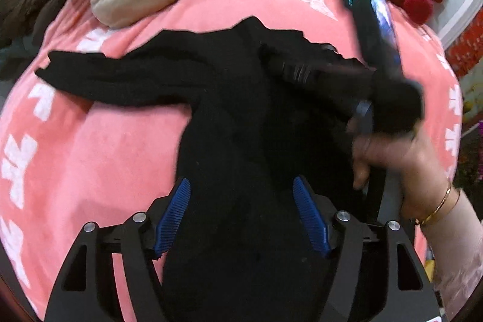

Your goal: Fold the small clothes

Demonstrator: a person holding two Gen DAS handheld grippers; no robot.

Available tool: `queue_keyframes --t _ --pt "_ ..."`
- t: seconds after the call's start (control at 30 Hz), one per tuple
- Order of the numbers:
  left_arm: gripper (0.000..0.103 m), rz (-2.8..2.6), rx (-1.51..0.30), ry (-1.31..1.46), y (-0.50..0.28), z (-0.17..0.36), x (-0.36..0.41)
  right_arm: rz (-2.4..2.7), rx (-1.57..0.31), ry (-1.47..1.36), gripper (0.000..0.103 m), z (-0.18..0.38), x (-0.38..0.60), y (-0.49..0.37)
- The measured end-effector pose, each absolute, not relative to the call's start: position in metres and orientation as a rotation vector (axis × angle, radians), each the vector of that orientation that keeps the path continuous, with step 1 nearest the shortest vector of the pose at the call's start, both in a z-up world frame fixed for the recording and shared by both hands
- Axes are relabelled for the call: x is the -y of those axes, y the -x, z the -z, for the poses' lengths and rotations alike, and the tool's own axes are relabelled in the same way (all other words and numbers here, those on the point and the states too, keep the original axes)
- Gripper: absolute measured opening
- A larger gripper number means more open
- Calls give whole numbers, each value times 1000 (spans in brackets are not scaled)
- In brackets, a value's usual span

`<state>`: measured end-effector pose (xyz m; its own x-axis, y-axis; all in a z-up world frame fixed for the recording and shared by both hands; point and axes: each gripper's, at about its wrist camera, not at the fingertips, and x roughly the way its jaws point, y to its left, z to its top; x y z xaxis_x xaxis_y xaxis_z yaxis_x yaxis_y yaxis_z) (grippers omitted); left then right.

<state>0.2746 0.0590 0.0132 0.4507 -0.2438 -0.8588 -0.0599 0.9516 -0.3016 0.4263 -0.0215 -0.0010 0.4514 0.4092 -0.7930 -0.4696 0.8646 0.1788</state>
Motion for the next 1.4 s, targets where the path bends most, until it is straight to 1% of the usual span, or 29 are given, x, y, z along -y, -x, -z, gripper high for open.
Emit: queue_keyframes --t 0.07,0.1,0.13,0.2,0.23,0.27,0.33,0.4,0.47,0.53,0.63,0.67,0.7,0.73,0.77,0.87,0.9,0.93,0.97,1.0,1.03,1.07,1.1,1.13,1.2,1.27,1.4 --pt "68 128 -1106 343 -270 -10 -61 -593 -926 16 1 -16 24 -414" --pt "68 137 -1107 363 -267 -8 -61 -639 -942 -5 1 -14 22 -411" --pt "68 142 -1108 374 -265 -6 -60 -691 -994 -8 3 -4 15 -409" --pt "68 154 -1118 384 -263 -1 -56 -700 -1136 83 7 33 -2 -410" --pt "68 150 -1129 381 -264 1 -54 -694 -1151 111 6 43 -4 -407" --pt "68 148 -1137 383 -264 2 -53 -702 -1095 77 6 34 4 -401" --pt "68 150 -1134 401 -265 0 -55 -689 -1042 -33 8 11 30 -394" --pt "68 150 -1117 429 -269 -4 -62 -611 -933 -82 8 -19 78 -380" --pt "68 147 -1108 458 -284 -9 -67 -450 -912 -117 8 -28 134 -379" --pt "68 154 -1102 485 -305 -15 -69 -232 -897 -175 8 -28 202 -383" --pt "68 176 -1075 506 -351 -28 -55 -97 -934 -273 8 -12 270 -401" --pt "68 186 -1071 496 -373 -30 -46 -100 -966 -269 8 -3 277 -409" --pt "71 188 -1072 486 -387 -29 -39 -91 -1012 -234 6 11 282 -419" --pt "75 189 -1081 475 -400 -23 -33 -61 -1060 -191 4 25 289 -428" --pt "76 184 -1104 464 -412 -14 -27 -44 -1068 -189 0 35 299 -436" --pt "76 84 -1230 409 -444 28 -18 34 -1030 -257 0 22 313 -441" --pt "77 66 -1203 381 -447 32 -15 0 -1000 -275 3 13 310 -438" --pt "82 61 -1165 324 -447 28 -9 -40 -976 -263 4 8 304 -435" --pt "84 58 -1171 264 -449 28 -1 -65 -971 -213 3 12 295 -435" --pt "84 47 -1191 188 -451 31 9 -54 -1025 -138 4 27 287 -439" --pt "84 42 -1183 155 -452 31 13 -48 -1055 -121 3 40 289 -439" --pt "84 47 -1167 149 -449 27 14 -40 -1021 -144 2 36 292 -435" --pt "84 57 -1150 178 -446 21 10 -2 -1024 -152 3 28 293 -431" --pt "84 71 -1124 228 -441 15 1 -1 -1003 -163 8 21 291 -424" --pt "84 95 -1058 360 -424 0 -28 -43 -926 -150 8 -1 281 -395" --pt "86 90 -1003 453 -409 -11 -65 -70 -897 -103 9 -13 274 -367" --pt "86 -98 -970 595 -372 -7 -161 -142 -924 -82 9 -9 254 -303"
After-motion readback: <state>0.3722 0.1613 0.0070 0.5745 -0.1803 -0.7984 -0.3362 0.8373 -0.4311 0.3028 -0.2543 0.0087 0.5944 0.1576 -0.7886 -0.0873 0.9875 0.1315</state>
